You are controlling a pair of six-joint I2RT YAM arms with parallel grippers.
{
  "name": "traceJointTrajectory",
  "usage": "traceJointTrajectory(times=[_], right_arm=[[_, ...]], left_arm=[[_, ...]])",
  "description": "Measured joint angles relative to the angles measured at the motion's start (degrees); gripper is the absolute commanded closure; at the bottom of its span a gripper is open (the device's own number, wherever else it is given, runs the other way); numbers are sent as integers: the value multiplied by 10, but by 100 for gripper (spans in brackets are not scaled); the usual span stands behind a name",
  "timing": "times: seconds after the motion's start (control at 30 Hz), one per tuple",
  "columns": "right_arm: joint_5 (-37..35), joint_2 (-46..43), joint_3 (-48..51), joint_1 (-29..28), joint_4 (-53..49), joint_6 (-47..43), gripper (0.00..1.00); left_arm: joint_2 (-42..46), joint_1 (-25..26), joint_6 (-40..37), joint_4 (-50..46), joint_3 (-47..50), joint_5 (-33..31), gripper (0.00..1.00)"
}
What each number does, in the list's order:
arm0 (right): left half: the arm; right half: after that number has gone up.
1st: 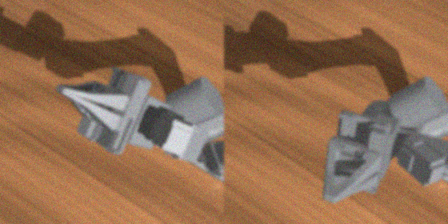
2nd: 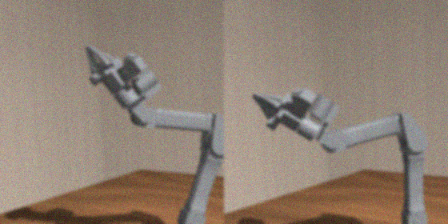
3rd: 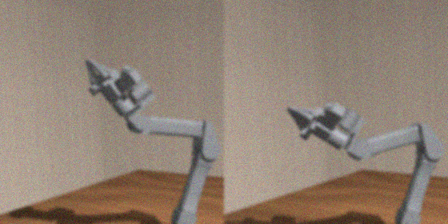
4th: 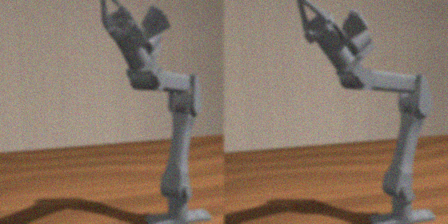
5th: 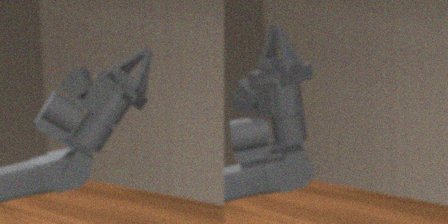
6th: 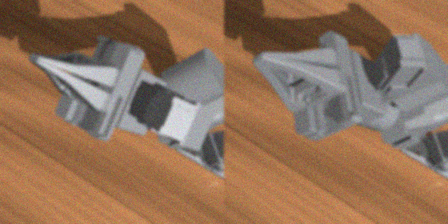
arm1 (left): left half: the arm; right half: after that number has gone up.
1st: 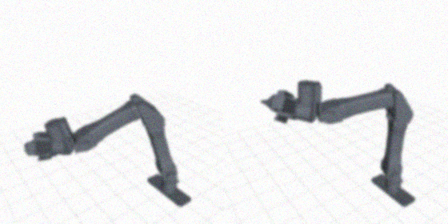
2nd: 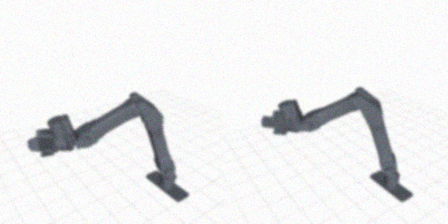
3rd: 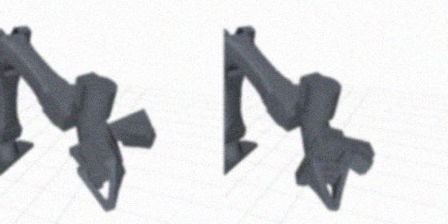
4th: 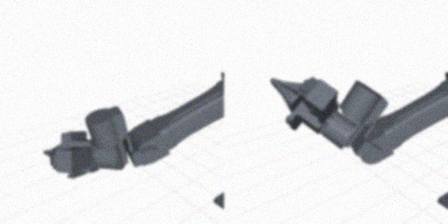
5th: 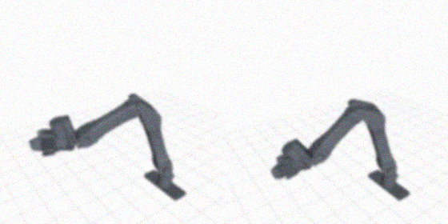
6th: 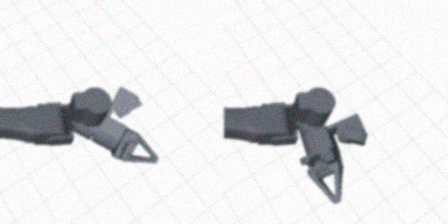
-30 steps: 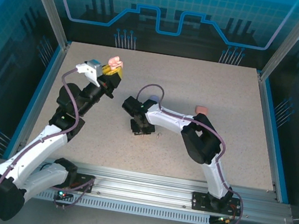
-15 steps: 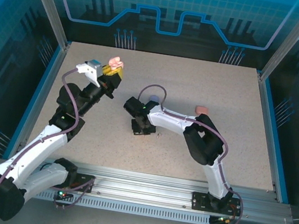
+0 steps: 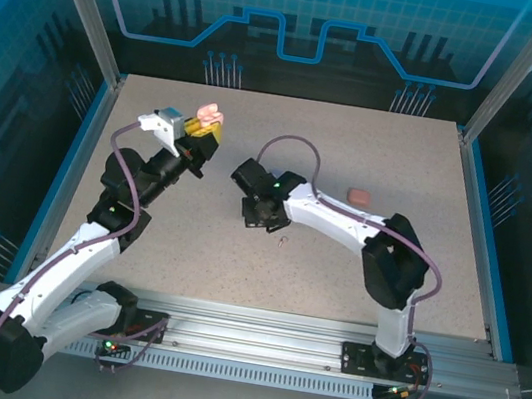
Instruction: Insert wireless bluetooth earbuds into charging case
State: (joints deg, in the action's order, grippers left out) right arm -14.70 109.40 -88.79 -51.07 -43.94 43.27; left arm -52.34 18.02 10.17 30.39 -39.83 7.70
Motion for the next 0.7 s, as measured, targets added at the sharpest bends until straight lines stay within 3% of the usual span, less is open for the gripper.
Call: traceJointTrajectory(times=[0.33,0.7], right_arm=[[-23,-153,-3,53,1,-42,83],[-26,-271,-43,78,63,-115,82]], left_arm=[[-1,31,-17,33,0,40,100],[-23,107,-125,99,2,22,100]])
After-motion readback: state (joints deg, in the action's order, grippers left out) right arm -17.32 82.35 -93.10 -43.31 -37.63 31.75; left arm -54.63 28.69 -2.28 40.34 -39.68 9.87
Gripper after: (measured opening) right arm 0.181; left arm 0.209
